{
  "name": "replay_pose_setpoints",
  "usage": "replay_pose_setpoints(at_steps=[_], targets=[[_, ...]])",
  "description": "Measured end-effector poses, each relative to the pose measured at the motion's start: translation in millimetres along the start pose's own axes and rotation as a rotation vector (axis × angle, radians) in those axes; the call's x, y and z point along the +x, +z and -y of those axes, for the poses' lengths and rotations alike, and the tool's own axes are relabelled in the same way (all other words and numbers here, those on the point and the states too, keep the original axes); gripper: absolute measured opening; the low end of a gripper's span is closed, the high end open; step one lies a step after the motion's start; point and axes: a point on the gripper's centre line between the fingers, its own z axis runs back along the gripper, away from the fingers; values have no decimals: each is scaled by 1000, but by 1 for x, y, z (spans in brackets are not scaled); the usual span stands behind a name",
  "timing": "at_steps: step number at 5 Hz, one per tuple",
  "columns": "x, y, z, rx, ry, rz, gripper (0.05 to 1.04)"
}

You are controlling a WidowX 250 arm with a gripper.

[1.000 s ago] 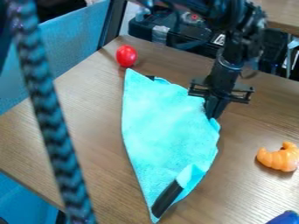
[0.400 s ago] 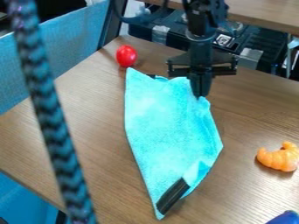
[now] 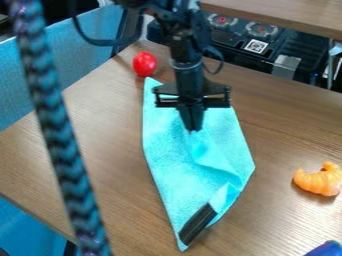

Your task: Unfold from top right to bottom left

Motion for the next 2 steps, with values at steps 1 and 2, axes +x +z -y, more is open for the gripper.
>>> replay_pose_setpoints(at_steps=[1,2], targets=[[-7,4,-34,-6,-10,9,50],[-10,6,-65,-15,-32,2,50]])
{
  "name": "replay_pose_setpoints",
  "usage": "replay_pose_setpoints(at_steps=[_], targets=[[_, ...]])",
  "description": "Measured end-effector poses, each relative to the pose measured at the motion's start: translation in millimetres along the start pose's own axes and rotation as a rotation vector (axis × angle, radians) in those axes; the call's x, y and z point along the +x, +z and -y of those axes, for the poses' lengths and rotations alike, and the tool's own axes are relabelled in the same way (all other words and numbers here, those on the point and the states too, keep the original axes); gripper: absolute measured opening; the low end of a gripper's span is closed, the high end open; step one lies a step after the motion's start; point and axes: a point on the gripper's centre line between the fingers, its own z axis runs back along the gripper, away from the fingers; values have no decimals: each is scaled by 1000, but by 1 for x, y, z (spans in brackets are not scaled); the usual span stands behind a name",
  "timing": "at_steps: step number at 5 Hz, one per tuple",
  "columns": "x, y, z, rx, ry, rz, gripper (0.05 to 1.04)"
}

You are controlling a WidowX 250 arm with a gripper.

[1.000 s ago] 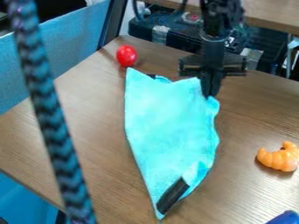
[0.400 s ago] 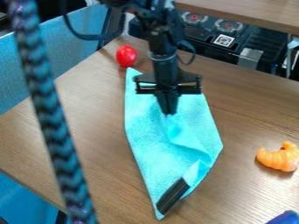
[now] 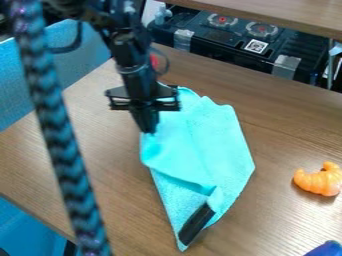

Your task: Unfold from top right to bottom left

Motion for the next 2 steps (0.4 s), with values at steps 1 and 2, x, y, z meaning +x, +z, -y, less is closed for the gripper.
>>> replay_pose_setpoints(at_steps=[1,2], targets=[[-2,2,-31,-12,-14,-15,50],[-2,6,-59,-23,-39,-18,50]])
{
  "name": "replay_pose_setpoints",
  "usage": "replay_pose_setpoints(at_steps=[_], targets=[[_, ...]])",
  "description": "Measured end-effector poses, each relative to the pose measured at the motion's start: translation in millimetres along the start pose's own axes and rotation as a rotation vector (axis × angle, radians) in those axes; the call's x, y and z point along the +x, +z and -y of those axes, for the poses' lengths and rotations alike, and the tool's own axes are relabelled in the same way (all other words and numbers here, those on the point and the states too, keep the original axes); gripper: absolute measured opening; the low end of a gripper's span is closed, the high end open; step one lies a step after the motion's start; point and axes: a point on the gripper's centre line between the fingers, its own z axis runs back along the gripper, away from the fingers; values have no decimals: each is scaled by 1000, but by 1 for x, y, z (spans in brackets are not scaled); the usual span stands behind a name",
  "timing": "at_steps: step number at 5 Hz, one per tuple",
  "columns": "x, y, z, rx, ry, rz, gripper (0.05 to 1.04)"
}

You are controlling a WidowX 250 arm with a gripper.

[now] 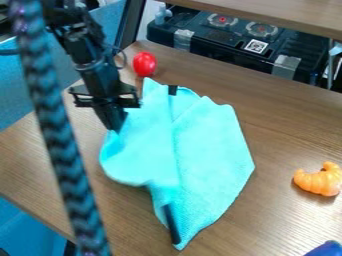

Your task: Unfold from top right to bottom left

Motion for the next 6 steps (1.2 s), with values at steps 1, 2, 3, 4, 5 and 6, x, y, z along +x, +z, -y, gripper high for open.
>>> replay_pose_setpoints(at_steps=[1,2,3,4,5,6], targets=[[-6,5,-22,-24,-10,-16,50],[-7,16,-44,-43,-2,-21,50],[-15,20,-57,-57,28,-49,50],[-13,29,-71,-40,72,-45,50],[-19,26,-78,-38,108,-76,50],[-21,29,-86,-32,132,-73,50]])
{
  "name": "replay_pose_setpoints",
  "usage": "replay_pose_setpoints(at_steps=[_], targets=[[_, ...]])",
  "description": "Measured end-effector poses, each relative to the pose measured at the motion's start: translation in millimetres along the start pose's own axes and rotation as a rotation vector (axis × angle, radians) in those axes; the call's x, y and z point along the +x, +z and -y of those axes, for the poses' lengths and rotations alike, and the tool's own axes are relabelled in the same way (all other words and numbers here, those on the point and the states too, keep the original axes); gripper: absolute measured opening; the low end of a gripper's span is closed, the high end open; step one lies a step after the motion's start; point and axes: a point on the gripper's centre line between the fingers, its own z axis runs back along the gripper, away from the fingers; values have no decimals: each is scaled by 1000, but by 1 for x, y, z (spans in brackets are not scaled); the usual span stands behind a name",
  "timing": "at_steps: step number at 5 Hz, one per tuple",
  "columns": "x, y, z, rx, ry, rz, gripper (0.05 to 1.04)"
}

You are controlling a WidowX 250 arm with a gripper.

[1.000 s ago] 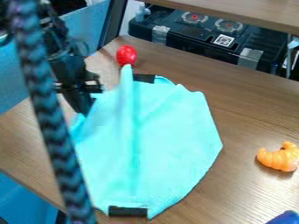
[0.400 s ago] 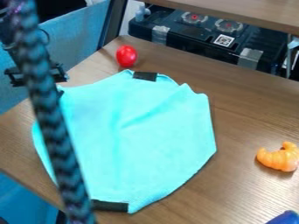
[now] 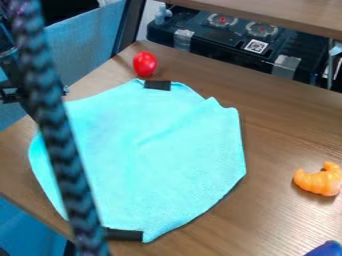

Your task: Unfold from top right to bottom left

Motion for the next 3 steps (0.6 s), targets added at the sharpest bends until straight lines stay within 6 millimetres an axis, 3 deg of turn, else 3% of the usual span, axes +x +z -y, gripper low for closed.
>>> replay_pose_setpoints(at_steps=[3], targets=[[-16,0,-16,-7,204,6,70]])
